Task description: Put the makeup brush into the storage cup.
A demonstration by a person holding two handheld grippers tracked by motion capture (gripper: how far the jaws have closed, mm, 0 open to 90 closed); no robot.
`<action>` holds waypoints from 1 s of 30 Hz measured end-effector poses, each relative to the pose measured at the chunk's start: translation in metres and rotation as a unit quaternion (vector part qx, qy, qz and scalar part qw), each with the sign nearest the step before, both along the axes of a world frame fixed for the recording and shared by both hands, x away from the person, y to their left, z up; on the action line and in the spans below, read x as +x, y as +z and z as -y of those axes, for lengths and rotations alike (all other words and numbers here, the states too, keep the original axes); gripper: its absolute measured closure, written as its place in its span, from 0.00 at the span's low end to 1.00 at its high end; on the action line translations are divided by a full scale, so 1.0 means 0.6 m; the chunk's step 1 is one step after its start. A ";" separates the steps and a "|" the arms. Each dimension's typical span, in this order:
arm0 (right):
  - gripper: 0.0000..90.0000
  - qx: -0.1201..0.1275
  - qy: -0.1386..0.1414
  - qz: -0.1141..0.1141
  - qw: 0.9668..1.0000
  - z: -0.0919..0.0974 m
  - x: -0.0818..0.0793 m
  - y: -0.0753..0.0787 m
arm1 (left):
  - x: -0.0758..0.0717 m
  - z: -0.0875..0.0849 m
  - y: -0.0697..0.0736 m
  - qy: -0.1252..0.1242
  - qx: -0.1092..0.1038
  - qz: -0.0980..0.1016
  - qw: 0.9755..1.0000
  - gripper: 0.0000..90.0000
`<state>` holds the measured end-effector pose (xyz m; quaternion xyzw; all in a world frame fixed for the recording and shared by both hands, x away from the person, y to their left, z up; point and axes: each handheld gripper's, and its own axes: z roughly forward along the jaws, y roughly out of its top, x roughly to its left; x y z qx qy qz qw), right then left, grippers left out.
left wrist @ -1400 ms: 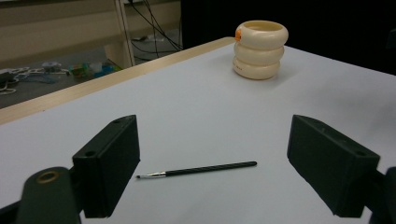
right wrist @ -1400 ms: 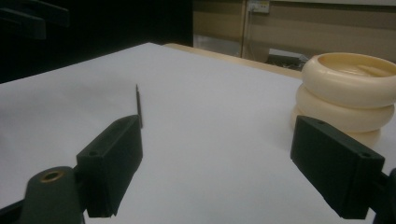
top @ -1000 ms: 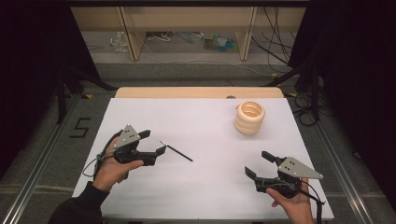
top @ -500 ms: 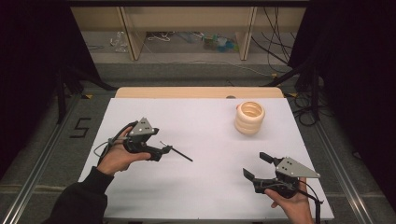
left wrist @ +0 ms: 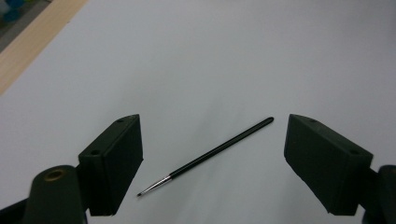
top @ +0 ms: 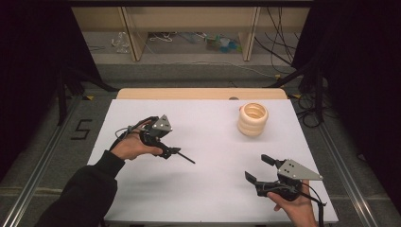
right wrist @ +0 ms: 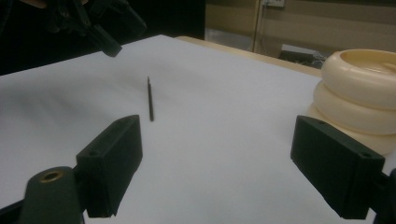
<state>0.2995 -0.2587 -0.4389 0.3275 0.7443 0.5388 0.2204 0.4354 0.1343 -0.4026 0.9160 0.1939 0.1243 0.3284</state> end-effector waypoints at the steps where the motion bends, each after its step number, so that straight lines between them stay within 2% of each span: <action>1: 0.20 -0.003 0.000 -0.001 1.000 0.001 0.000 0.000 | 0.003 0.002 -0.003 -0.002 0.009 -0.004 1.000 0.20; 3: 0.20 0.001 -0.002 0.002 1.000 0.000 0.001 -0.001 | 0.010 0.007 -0.009 -0.005 0.029 0.002 1.000 0.20; 5: 0.20 0.001 0.000 0.002 1.000 -0.001 0.000 -0.001 | 0.014 0.012 -0.016 -0.013 0.044 -0.006 0.999 0.21; 9: 0.20 0.000 0.002 0.000 1.000 -0.003 0.001 -0.002 | 0.014 0.025 -0.025 -0.035 0.054 -0.024 0.998 0.21; 10: 0.20 0.000 0.003 0.006 1.000 -0.003 0.002 -0.002 | 0.013 0.029 -0.029 -0.032 0.045 -0.029 0.998 0.21; 11: 0.20 -0.003 0.006 0.008 1.000 -0.003 0.002 -0.002 | 0.015 0.031 -0.032 -0.034 0.047 -0.030 0.998 0.22; 12: 0.20 -0.002 0.007 -0.001 1.000 -0.004 0.000 -0.003 | 0.019 0.031 -0.034 -0.040 0.056 -0.033 0.997 0.22; 13: 0.20 -0.005 0.008 0.009 1.000 -0.003 0.002 -0.003 | 0.022 0.032 -0.038 -0.040 0.063 -0.041 0.996 0.23; 14: 0.20 -0.003 0.008 -0.003 1.000 -0.004 0.000 -0.002 | 0.024 0.032 -0.043 -0.040 0.068 -0.050 0.996 0.24; 15: 0.20 -0.005 0.009 0.005 1.000 -0.004 0.002 -0.003 | 0.027 0.032 -0.046 -0.047 0.080 -0.053 0.994 0.24; 17: 0.20 -0.004 0.010 -0.006 1.000 -0.004 0.000 -0.002 | 0.030 0.033 -0.053 -0.054 0.097 -0.050 0.993 0.24; 18: 0.20 -0.007 0.010 -0.004 1.000 -0.004 0.000 -0.003 | 0.031 0.033 -0.055 -0.054 0.102 -0.051 0.992 0.24; 23: 0.20 -0.009 0.013 0.006 1.000 -0.005 0.003 -0.004 | 0.034 0.035 -0.053 -0.055 0.098 -0.051 0.992 0.24; 24: 0.20 -0.009 0.016 -0.007 1.000 -0.006 0.001 -0.003 | 0.033 0.037 -0.052 -0.057 0.100 -0.048 0.992 0.24; 26: 0.20 -0.010 0.017 -0.007 1.000 -0.006 0.001 -0.003 | 0.034 0.041 -0.046 -0.059 0.107 -0.044 0.992 0.24; 27: 0.20 -0.011 0.018 -0.002 1.000 -0.006 0.002 -0.004 | 0.036 0.041 -0.041 -0.061 0.104 -0.042 0.992 0.25; 28: 0.20 -0.014 0.018 0.003 1.000 -0.006 0.003 -0.004 | 0.038 0.042 -0.038 -0.058 0.091 -0.045 0.993 0.25; 29: 0.20 -0.019 0.015 0.000 1.000 -0.005 0.001 -0.003 | 0.039 0.042 -0.036 -0.055 0.085 -0.048 0.994 0.25; 30: 0.20 -0.009 0.017 -0.002 1.000 -0.007 0.001 -0.004 | 0.041 0.041 -0.035 -0.058 0.093 -0.047 0.993 0.25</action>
